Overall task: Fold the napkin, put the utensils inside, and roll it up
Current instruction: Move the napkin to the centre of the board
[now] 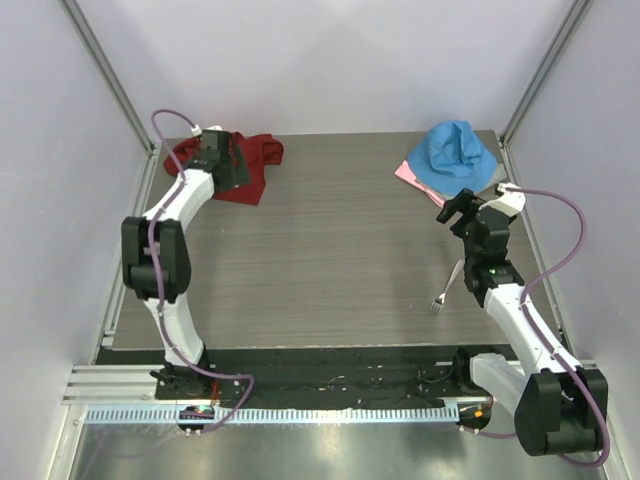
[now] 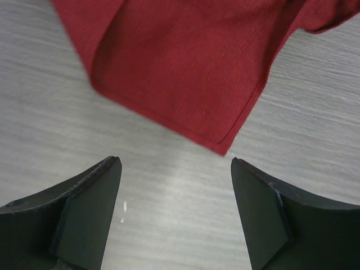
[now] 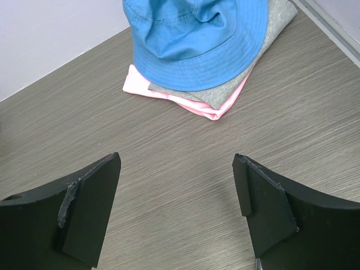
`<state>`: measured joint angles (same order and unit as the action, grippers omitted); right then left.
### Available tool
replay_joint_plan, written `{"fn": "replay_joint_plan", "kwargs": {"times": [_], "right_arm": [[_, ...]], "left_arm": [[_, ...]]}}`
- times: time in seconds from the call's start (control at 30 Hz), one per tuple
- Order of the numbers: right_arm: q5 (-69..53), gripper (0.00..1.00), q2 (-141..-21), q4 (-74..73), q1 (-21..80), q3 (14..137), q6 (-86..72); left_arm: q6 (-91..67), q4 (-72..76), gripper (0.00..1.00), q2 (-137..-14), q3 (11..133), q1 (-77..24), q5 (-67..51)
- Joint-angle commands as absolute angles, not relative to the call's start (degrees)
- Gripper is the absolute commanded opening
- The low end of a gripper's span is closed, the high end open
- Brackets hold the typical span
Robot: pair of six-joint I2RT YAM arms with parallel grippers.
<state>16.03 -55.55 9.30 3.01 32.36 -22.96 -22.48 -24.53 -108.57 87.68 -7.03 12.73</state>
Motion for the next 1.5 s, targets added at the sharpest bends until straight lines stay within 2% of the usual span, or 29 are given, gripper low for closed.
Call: {"fn": "replay_joint_plan", "kwargs": {"times": [0.0,0.4,0.63,1.07,1.27,1.37,1.43,1.47], "right_arm": [[15.6,0.89,-57.0,10.5,3.2,35.1,-22.9],[12.9,0.89,-60.3,10.4,3.2,36.4,-24.0],[12.1,0.89,-60.6,10.5,3.3,36.5,-24.3],[12.6,0.89,-59.4,10.1,3.2,36.1,-24.0],[12.5,0.89,-59.0,10.2,3.2,35.9,-24.3],[12.1,0.89,-59.2,10.5,3.2,36.0,-24.3],[12.0,0.89,-59.3,10.5,3.2,36.0,-24.5],[11.9,0.89,-59.5,10.5,3.2,36.0,-24.4]], "left_arm": [[-20.2,-27.9,0.82,-114.6,95.6,-9.0,10.5],[-18.4,-37.7,0.74,-129.5,110.4,-12.0,9.7],[-18.7,-38.6,0.7,-131.5,109.8,-12.0,9.6],[-18.6,-38.7,0.67,-134.9,110.4,-11.1,5.8],[-19.0,-38.8,0.47,-135.6,109.8,-10.2,3.6],[-18.9,-38.6,0.27,-135.6,108.9,-10.2,2.4],[-18.8,-38.6,0.2,-135.6,108.5,-10.2,2.2],[-18.8,-38.7,0.13,-135.6,108.4,-10.2,1.8]]}}
